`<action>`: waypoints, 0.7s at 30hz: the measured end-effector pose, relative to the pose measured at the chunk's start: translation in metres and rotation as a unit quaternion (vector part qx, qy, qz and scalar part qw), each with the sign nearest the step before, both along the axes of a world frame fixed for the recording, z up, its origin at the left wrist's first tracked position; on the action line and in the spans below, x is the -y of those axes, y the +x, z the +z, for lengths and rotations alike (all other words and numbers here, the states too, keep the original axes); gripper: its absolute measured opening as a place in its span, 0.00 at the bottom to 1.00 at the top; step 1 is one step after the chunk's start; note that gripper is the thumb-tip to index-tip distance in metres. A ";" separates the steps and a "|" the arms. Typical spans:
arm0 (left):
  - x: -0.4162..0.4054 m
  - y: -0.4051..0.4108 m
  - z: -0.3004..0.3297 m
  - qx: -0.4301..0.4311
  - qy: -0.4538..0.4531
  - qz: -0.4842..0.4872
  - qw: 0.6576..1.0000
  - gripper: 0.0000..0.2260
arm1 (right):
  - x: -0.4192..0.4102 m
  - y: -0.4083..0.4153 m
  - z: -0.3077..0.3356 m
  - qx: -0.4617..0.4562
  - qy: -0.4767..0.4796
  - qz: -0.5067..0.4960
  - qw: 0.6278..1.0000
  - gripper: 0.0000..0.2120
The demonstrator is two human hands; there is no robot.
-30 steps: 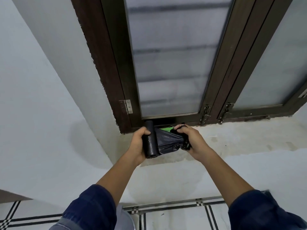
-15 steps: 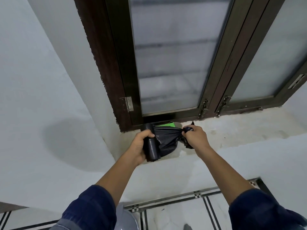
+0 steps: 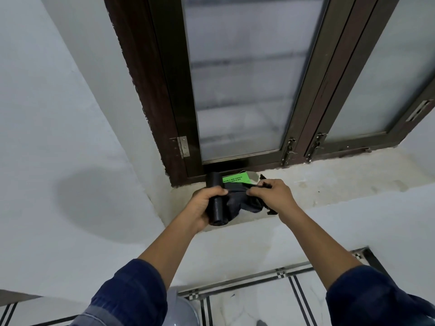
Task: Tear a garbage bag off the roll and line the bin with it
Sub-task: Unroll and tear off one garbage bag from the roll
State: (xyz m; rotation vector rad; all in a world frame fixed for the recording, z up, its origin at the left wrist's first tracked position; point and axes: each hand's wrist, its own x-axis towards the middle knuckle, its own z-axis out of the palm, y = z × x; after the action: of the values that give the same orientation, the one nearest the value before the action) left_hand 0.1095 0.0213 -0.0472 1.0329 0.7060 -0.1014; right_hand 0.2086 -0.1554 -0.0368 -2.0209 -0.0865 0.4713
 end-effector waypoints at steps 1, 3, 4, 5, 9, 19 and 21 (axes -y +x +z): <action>0.000 0.001 -0.001 -0.006 -0.004 0.004 1.000 0.29 | 0.001 0.002 0.000 -0.006 0.013 -0.015 1.000 0.09; 0.002 0.002 -0.001 -0.006 -0.005 0.007 1.000 0.26 | 0.002 0.004 0.000 -0.026 0.035 -0.026 0.999 0.07; 0.004 0.002 0.000 -0.004 -0.002 0.007 1.000 0.21 | 0.002 0.006 0.000 -0.037 0.045 -0.021 0.998 0.08; 0.006 0.002 0.003 -0.006 -0.001 0.011 1.000 0.14 | 0.002 0.008 -0.001 -0.039 0.045 -0.008 0.998 0.11; 0.008 0.007 0.007 -0.010 -0.010 0.029 0.999 0.13 | 0.003 0.016 0.002 0.000 0.011 0.062 0.998 0.25; 0.016 0.012 0.002 0.008 0.033 0.005 0.999 0.25 | 0.005 0.018 -0.001 0.096 -0.005 0.080 0.992 0.14; 0.018 0.011 0.005 0.016 0.028 0.008 0.999 0.23 | 0.005 0.020 -0.005 0.094 0.027 0.081 0.992 0.10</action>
State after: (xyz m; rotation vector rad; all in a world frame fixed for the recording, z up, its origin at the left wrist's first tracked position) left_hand 0.1203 0.0029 -0.0423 1.0805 0.6903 -0.0509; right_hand 0.2283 -0.1605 -0.0419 -2.0098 -0.3769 0.3756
